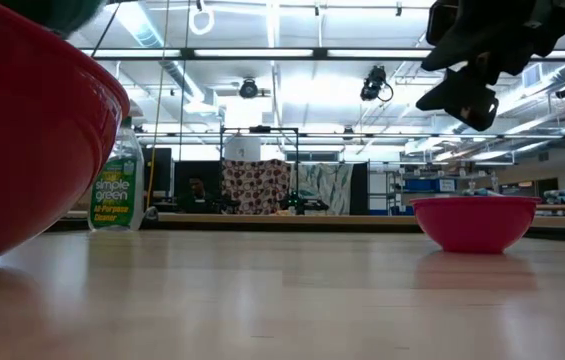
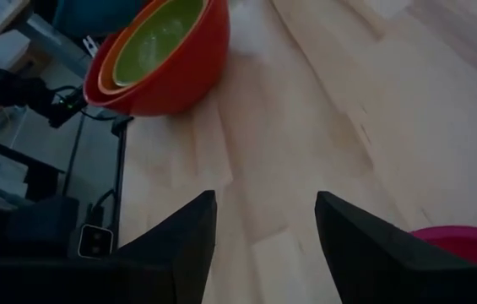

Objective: Nest bowls inside each other
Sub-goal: Stack the blue bowl on top of the green bowl

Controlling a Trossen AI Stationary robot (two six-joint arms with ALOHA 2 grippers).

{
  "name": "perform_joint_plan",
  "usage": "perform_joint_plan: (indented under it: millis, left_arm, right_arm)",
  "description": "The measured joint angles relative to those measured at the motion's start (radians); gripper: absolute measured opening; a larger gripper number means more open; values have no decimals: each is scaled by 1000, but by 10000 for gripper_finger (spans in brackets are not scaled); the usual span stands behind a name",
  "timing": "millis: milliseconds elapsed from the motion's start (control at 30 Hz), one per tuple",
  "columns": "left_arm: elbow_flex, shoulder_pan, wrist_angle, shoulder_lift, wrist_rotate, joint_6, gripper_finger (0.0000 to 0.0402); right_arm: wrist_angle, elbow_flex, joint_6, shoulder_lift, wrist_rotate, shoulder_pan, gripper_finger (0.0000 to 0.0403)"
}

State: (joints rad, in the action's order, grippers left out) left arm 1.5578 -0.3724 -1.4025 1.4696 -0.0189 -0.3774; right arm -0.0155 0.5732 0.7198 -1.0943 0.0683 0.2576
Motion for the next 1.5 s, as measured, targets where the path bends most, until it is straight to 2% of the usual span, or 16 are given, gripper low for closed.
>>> perform_joint_plan:
  millis: [200, 467, 700, 800, 1133, 1333, 1500]
  left_arm:
    - [-194, -95, 96, -51, -1, -102, 11]
    - [-467, -132, 289, -138, 3, -227, 12]
    - [-586, -131, 371, -155, -2, -294, 18]
    - [-615, -132, 378, -155, -5, -330, 39]
    - [-632, -131, 394, -155, -24, -313, 133]
    - [-562, -131, 309, -155, -65, -366, 197]
    - [-461, -131, 209, -155, -66, -341, 236]
  right_arm:
    - [15, 0, -17, 0, -23, -21, 210]
    - [16, 0, -17, 0, -58, -23, 210]
    - [15, 0, -12, 0, -63, -26, 210]
    - [15, 0, -12, 0, -52, -27, 210]
    - [15, 0, -8, 0, -36, -40, 210]
    - [-6, 0, 2, 0, -63, -57, 210]
    - [-52, 0, -10, 0, -64, -108, 210]
